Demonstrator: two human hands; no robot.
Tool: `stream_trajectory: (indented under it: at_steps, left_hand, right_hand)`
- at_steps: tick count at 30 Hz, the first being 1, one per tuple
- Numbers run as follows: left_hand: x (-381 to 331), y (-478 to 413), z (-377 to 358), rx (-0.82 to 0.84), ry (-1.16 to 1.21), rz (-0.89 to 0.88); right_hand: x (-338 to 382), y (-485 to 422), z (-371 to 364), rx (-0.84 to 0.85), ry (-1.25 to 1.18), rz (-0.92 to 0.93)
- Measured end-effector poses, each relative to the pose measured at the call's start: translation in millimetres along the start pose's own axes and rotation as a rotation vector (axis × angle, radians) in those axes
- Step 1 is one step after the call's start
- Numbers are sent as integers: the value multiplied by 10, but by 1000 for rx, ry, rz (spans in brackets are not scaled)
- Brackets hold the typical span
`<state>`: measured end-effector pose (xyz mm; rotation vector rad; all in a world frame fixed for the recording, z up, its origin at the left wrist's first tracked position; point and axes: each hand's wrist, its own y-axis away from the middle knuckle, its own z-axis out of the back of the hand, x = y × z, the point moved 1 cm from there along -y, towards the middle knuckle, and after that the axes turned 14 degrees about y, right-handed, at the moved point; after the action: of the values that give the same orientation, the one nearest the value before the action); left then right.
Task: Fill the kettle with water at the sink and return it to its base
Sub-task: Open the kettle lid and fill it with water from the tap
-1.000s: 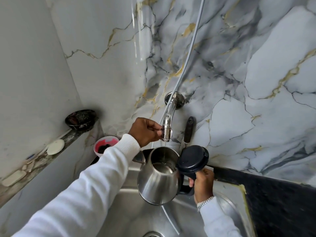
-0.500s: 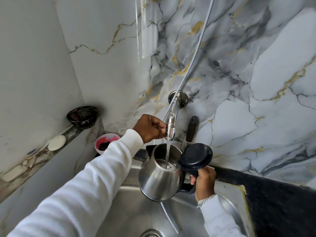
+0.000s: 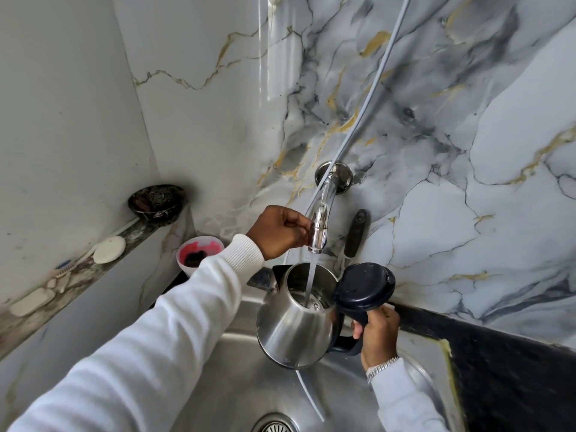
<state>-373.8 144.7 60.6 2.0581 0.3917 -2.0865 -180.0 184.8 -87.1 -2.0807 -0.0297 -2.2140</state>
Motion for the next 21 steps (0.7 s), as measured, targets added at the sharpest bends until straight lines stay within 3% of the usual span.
stream_trajectory:
  at_steps: [5,12,21]
  left_hand:
    - [-62,14,-5,-22,52,41]
    - [-69,23,0,-22,-191,7]
    - [-3,111,-274,-329,-412,-163]
  right_hand:
    - [42,13,26,4,-7,-6]
    - [98,33,48,7,-20,-4]
    - [141,106,115,4,-32,-5]
